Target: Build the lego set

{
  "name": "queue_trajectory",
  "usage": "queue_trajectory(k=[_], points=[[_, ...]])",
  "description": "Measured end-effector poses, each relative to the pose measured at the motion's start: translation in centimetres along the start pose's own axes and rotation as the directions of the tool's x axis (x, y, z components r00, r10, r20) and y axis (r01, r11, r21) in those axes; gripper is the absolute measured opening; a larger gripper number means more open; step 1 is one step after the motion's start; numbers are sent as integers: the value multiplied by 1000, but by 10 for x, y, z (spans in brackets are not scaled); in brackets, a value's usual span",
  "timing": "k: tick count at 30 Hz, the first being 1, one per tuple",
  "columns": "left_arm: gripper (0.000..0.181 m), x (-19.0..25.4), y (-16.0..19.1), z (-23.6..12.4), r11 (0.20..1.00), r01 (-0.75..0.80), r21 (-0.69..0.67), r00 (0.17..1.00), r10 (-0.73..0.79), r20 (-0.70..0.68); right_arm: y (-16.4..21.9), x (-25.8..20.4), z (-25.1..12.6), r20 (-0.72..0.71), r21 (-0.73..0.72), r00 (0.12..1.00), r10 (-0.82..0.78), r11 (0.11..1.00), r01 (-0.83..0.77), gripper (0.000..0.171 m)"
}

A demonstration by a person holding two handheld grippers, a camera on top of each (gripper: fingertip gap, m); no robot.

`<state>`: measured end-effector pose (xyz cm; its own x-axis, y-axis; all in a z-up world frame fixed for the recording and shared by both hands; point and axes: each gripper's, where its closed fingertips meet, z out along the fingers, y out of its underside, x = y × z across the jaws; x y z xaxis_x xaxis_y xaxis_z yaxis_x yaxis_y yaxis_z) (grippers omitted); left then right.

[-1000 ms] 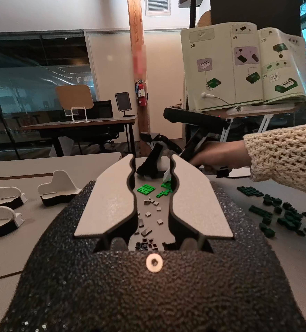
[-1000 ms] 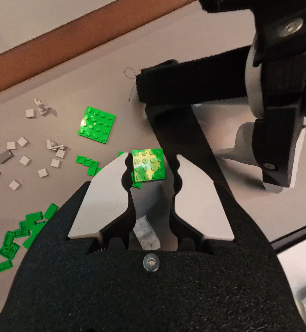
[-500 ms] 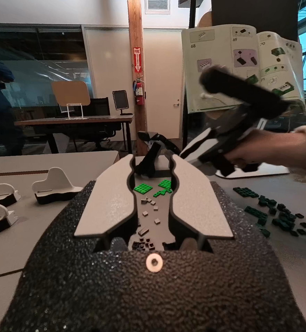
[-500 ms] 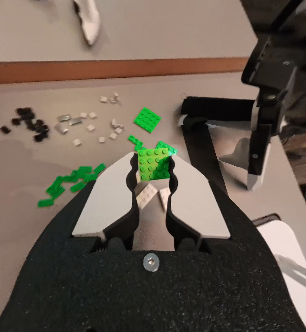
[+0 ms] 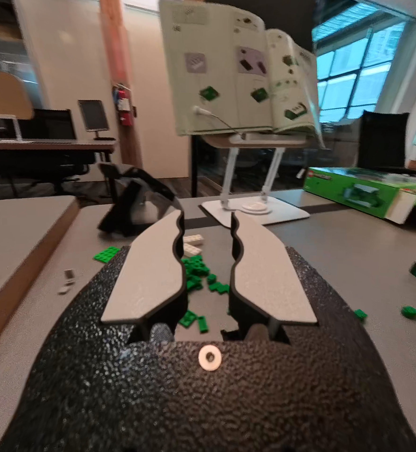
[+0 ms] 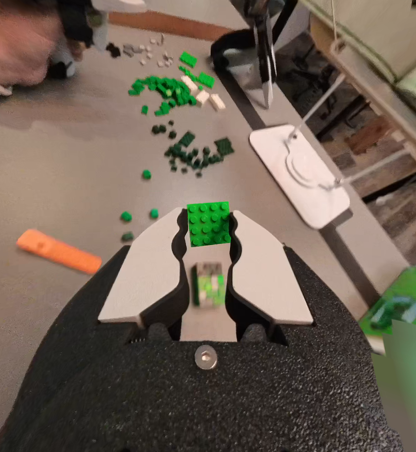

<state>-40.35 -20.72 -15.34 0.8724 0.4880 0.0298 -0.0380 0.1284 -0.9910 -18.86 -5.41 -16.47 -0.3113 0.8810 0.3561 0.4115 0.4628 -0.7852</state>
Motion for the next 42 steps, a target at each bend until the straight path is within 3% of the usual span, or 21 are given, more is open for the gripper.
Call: queue_trajectory(k=[3,7,16,23,32,42], points=[[38,28,4,4,999,-37,-14,995,35,-98,37,-25,-27,34,-4,999,6,1000,-6,32],[39,39,4,2,995,-102,-4,986,100,-132,69,-59,-32,95,-21,995,-19,1000,22,32],[38,48,10,8,990,-134,-33,977,126,-174,74,-94,-20,209,8,974,-90,996,91,32],[37,63,17,10,977,-206,-54,955,189,-227,80,-104,-19,260,-35,961,-97,993,110,32],[36,63,17,10,980,-194,-55,956,176,-233,85,-108,-17,280,-75,953,-114,987,140,32],[35,65,18,12,978,-201,-62,954,181,-240,85,-116,-15,405,-79,902,-151,977,198,32]])
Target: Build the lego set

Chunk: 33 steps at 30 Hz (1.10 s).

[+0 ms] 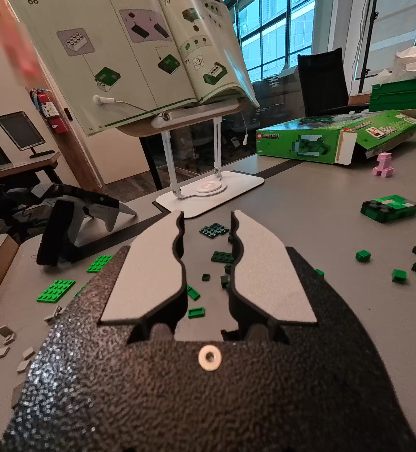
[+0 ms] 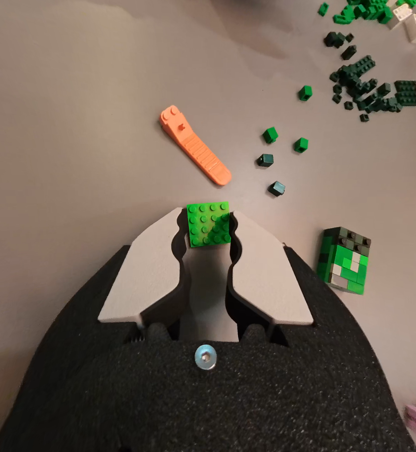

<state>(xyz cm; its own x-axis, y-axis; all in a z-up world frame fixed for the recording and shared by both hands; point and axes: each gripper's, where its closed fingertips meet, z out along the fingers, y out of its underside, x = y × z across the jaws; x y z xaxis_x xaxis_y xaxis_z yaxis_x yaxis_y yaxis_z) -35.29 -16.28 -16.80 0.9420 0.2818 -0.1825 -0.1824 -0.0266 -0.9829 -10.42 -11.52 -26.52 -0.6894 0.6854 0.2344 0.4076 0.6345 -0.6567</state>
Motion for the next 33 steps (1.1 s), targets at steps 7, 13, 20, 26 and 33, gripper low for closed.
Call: queue_trajectory(k=[7,13,20,26,33], points=[[35,2,0,2,1000,4,1,1000,-4,-2,-4,-1,1,9,38,1000,-2,999,1,36],[35,5,0,5,1000,7,4,1000,-7,-5,-7,1,-7,20,86,999,37,996,-39,44],[35,6,1,6,1000,13,7,1000,-13,-4,8,5,-12,-13,48,998,62,997,-61,44],[35,6,1,6,1000,24,13,1000,-24,-2,11,7,-11,-18,37,998,67,997,-66,43],[36,3,-1,4,999,29,19,1000,-29,11,4,7,-14,2,107,994,107,989,-106,40]])
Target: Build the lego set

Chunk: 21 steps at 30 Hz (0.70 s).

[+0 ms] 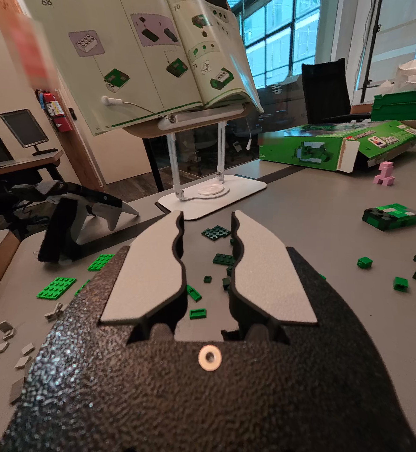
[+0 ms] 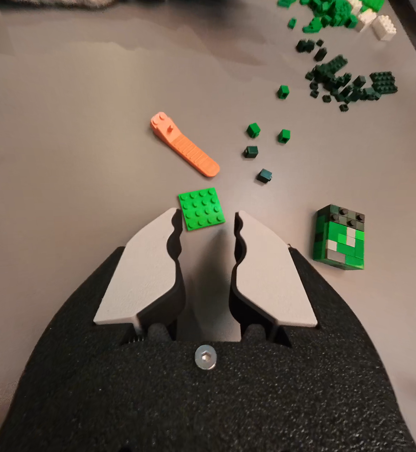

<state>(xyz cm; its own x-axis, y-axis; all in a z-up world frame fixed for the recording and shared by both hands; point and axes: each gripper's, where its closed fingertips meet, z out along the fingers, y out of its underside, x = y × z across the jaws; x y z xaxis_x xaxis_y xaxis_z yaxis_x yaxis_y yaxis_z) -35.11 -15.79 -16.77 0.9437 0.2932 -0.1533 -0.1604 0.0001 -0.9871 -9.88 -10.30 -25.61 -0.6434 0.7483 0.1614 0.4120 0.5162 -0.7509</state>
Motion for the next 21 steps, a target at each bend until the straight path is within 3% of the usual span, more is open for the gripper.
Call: queue_trajectory(k=[3,6,9,16,19,21], points=[[38,-15,-5,-6,999,12,34,997,-14,74,-12,5,-5,-1,100,998,57,993,-57,38],[35,-40,-20,-19,993,-37,111,971,9,239,-24,19,-6,-57,162,993,101,983,-90,35],[33,-72,-23,-38,991,-93,101,922,47,385,-36,32,1,-90,169,987,131,979,-115,33],[31,-130,-17,-73,994,-14,111,853,-46,519,-81,72,34,-109,148,986,130,982,-113,31],[30,-153,-11,-92,991,-132,-37,808,129,575,-104,84,56,-108,115,989,100,990,-88,30],[31,-167,-1,-103,984,-126,-125,778,176,603,-123,85,72,-100,109,992,80,992,-69,28]])
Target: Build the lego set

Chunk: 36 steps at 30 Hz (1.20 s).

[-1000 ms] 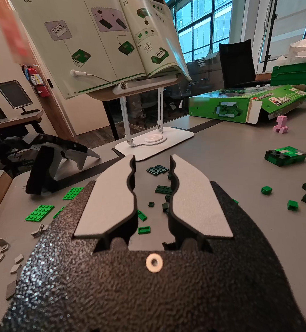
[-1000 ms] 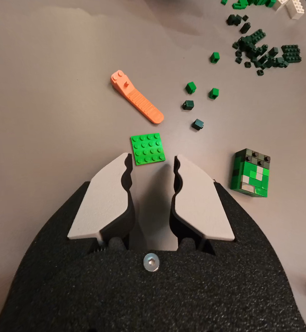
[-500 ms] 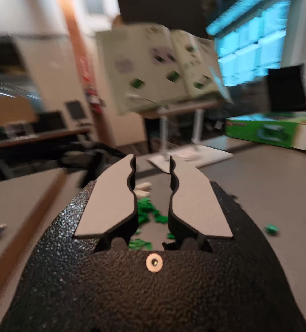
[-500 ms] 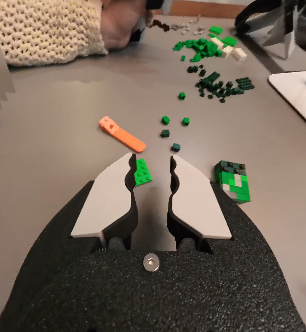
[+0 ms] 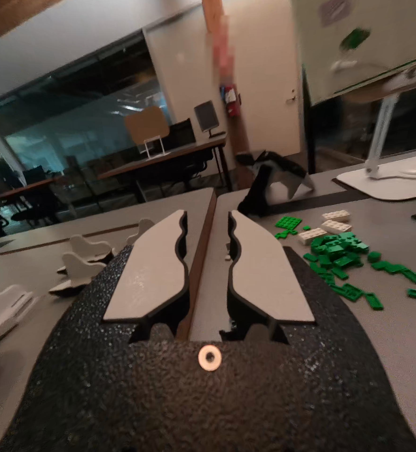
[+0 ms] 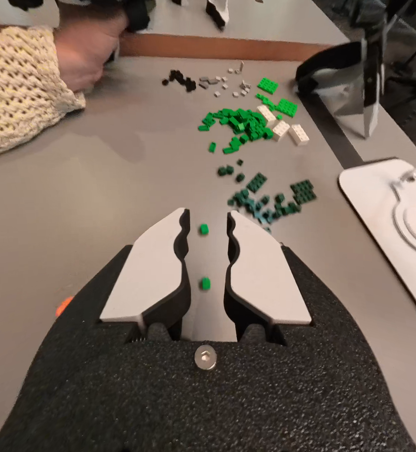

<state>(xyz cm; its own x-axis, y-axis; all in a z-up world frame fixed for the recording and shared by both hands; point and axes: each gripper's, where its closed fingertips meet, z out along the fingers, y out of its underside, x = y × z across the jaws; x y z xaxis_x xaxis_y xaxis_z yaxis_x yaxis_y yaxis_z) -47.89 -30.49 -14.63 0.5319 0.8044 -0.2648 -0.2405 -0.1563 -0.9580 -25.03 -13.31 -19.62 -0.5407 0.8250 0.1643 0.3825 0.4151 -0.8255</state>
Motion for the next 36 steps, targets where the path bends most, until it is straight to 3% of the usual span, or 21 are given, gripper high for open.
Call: queue_trajectory(k=[4,12,19,26,36], points=[[33,-16,-1,-2,989,142,35,990,-143,4,-36,-18,42,99,49,995,12,999,-17,21],[31,-32,-8,-7,988,128,83,990,-132,43,-82,-25,147,259,-12,950,-173,983,182,21],[31,-44,-8,-12,980,174,98,982,-180,61,-91,-14,215,521,-33,752,-405,870,492,20],[31,-52,-10,-16,968,223,118,971,-231,62,-90,-6,251,644,-47,628,-438,796,604,17],[31,-53,-9,-17,961,250,119,965,-258,51,-86,-8,264,728,-97,554,-404,739,666,16]])
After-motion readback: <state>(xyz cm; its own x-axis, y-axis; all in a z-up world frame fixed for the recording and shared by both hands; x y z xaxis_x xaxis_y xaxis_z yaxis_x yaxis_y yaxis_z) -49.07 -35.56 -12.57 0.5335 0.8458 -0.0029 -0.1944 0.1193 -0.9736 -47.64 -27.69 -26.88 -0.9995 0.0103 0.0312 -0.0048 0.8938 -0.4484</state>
